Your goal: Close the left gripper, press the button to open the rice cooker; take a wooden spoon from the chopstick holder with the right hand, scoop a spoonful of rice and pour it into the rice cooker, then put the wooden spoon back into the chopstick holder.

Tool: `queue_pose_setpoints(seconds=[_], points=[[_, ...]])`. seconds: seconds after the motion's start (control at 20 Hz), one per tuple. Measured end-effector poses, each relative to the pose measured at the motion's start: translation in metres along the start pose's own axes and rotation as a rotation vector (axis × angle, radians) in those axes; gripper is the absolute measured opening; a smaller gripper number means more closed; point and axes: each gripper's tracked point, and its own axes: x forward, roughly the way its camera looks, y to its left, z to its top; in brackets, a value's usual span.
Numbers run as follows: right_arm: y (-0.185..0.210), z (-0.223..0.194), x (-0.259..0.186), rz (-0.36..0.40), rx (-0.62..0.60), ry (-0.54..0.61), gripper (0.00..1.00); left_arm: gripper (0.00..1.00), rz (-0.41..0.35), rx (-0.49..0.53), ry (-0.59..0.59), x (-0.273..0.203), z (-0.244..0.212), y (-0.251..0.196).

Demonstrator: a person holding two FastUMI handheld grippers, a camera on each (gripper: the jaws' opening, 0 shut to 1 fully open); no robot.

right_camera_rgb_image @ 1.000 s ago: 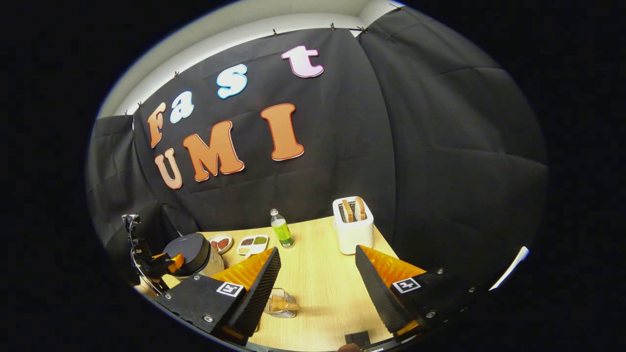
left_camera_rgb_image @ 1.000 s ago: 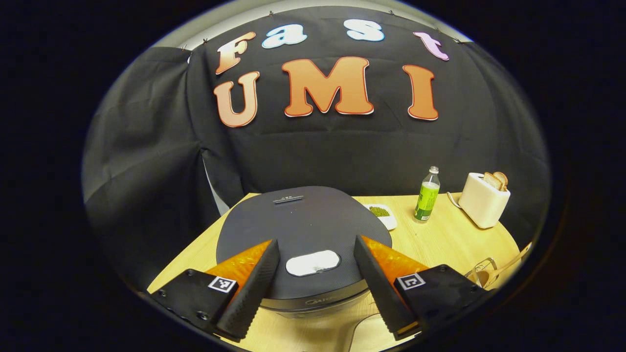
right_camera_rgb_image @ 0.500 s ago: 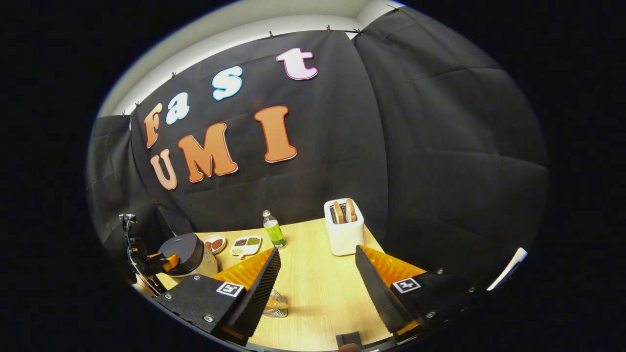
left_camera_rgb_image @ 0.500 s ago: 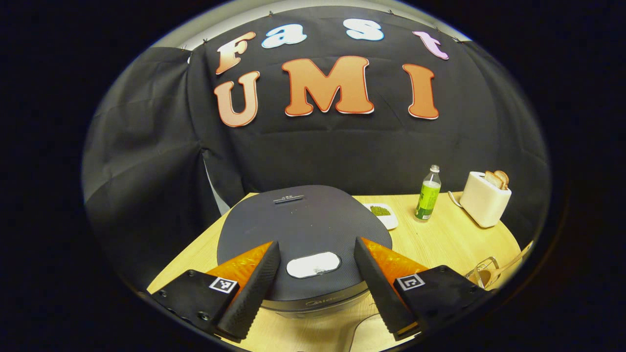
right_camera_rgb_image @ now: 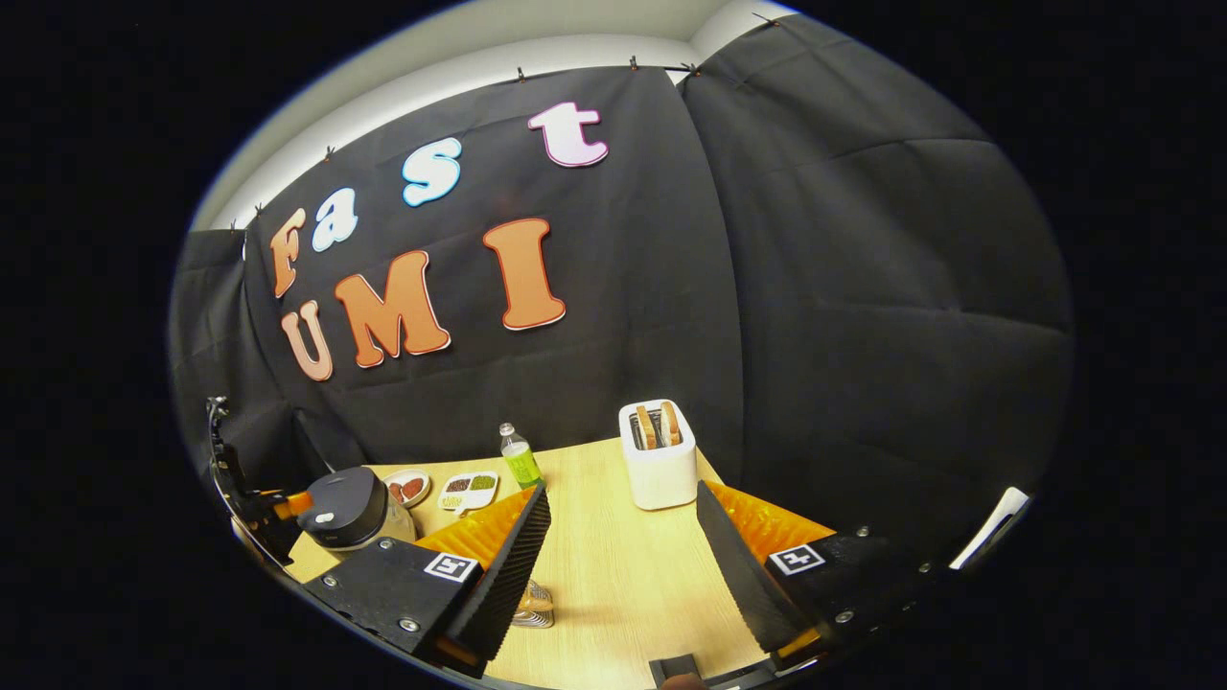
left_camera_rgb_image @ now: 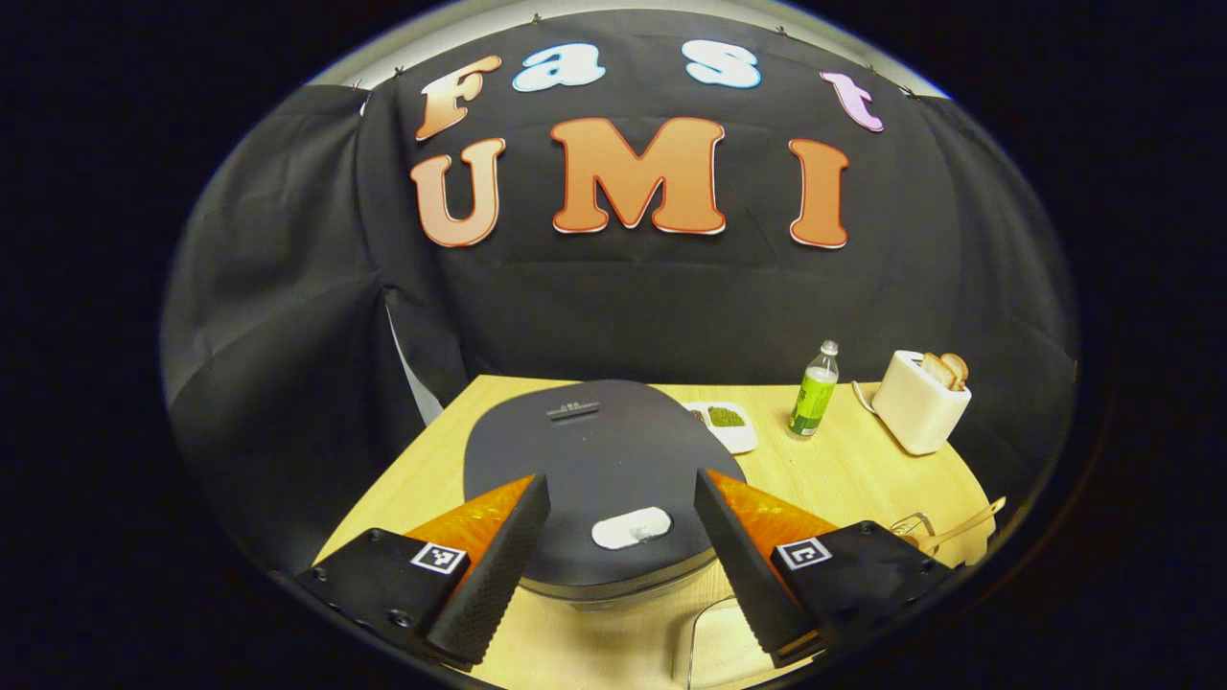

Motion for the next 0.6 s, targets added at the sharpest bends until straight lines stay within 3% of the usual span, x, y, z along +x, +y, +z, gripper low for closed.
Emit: queue_pose_setpoints(seconds=[0.35, 0.6], points=[[0.027, 0.035, -0.003, 0.004, -0.084, -0.063, 0.95, 0.99, -0.031, -0.08, -0.255, -0.086, 0.141, 0.002], [0.047, 0.067, -0.012, 0.018, -0.145, -0.129, 0.95, 0.99, 0.013, -0.065, -0.461, -0.163, 0.222, 0.023]])
